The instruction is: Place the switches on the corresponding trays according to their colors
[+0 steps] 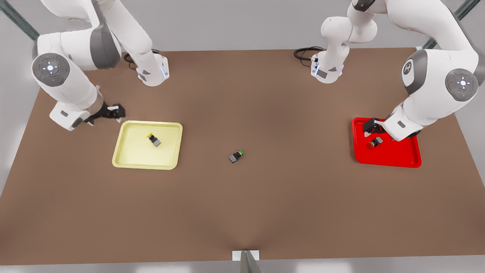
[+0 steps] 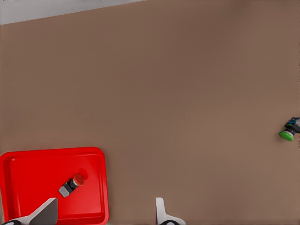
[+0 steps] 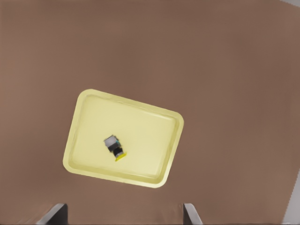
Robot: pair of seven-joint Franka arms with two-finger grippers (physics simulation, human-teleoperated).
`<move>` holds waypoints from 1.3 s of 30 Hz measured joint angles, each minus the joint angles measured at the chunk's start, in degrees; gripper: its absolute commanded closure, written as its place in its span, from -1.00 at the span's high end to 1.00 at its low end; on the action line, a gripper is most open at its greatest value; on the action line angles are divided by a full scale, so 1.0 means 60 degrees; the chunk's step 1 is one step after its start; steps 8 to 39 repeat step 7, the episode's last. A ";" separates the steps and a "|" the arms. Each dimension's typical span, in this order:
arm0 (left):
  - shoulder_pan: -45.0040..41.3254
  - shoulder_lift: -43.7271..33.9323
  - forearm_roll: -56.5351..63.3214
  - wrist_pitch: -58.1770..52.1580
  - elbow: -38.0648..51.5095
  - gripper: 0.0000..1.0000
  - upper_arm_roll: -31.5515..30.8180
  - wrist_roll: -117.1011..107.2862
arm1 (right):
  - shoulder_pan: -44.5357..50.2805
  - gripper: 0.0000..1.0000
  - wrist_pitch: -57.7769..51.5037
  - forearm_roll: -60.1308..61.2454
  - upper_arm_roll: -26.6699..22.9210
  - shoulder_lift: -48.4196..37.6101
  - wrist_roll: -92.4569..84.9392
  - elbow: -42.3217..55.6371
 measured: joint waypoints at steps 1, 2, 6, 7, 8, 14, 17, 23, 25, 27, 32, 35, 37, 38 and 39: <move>0.0007 -0.0014 -0.0002 -0.0008 -0.0004 1.00 -0.0013 0.0001 | -0.0186 1.00 0.2211 0.1667 -0.2255 -0.2235 -0.0045 -0.2982; -0.0008 -0.0062 -0.0002 -0.0008 -0.0004 1.00 -0.0028 -0.0010 | 0.0205 1.00 0.2799 0.1941 -0.2529 -0.3181 0.0222 -0.4138; 0.0008 -0.0131 0.0014 -0.0008 -0.0031 1.00 0.0015 -0.0051 | 0.3022 1.00 0.2739 0.1974 -0.2816 -0.3124 0.0250 -0.4620; -0.0004 -0.0183 0.0023 -0.0033 -0.0068 1.00 0.0029 -0.0082 | 0.3082 1.00 0.2753 0.1980 -0.2814 -0.3135 0.0250 -0.4741; -0.0004 -0.0183 0.0023 -0.0033 -0.0068 1.00 0.0029 -0.0082 | 0.3082 1.00 0.2753 0.1980 -0.2814 -0.3135 0.0250 -0.4741; -0.0004 -0.0183 0.0023 -0.0033 -0.0068 1.00 0.0029 -0.0082 | 0.3082 1.00 0.2753 0.1980 -0.2814 -0.3135 0.0250 -0.4741; -0.0004 -0.0183 0.0023 -0.0033 -0.0068 1.00 0.0029 -0.0082 | 0.3082 1.00 0.2753 0.1980 -0.2814 -0.3135 0.0250 -0.4741; -0.0004 -0.0183 0.0023 -0.0033 -0.0068 1.00 0.0029 -0.0082 | 0.3082 1.00 0.2753 0.1980 -0.2814 -0.3135 0.0250 -0.4741; -0.0004 -0.0183 0.0023 -0.0033 -0.0068 1.00 0.0029 -0.0082 | 0.3082 1.00 0.2753 0.1980 -0.2814 -0.3135 0.0250 -0.4741; -0.0004 -0.0183 0.0023 -0.0033 -0.0068 1.00 0.0029 -0.0082 | 0.3082 1.00 0.2753 0.1980 -0.2814 -0.3135 0.0250 -0.4741; -0.0004 -0.0183 0.0023 -0.0033 -0.0068 1.00 0.0029 -0.0082 | 0.3082 1.00 0.2753 0.1980 -0.2814 -0.3135 0.0250 -0.4741; -0.0004 -0.0183 0.0023 -0.0033 -0.0068 1.00 0.0029 -0.0082 | 0.3082 1.00 0.2753 0.1980 -0.2814 -0.3135 0.0250 -0.4741; -0.0004 -0.0183 0.0023 -0.0033 -0.0068 1.00 0.0029 -0.0082 | 0.3082 1.00 0.2753 0.1980 -0.2814 -0.3135 0.0250 -0.4741; -0.0004 -0.0183 0.0023 -0.0033 -0.0068 1.00 0.0029 -0.0082 | 0.3082 1.00 0.2753 0.1980 -0.2814 -0.3135 0.0250 -0.4741; -0.0004 -0.0183 0.0023 -0.0033 -0.0068 1.00 0.0029 -0.0082 | 0.3082 1.00 0.2753 0.1980 -0.2814 -0.3135 0.0250 -0.4741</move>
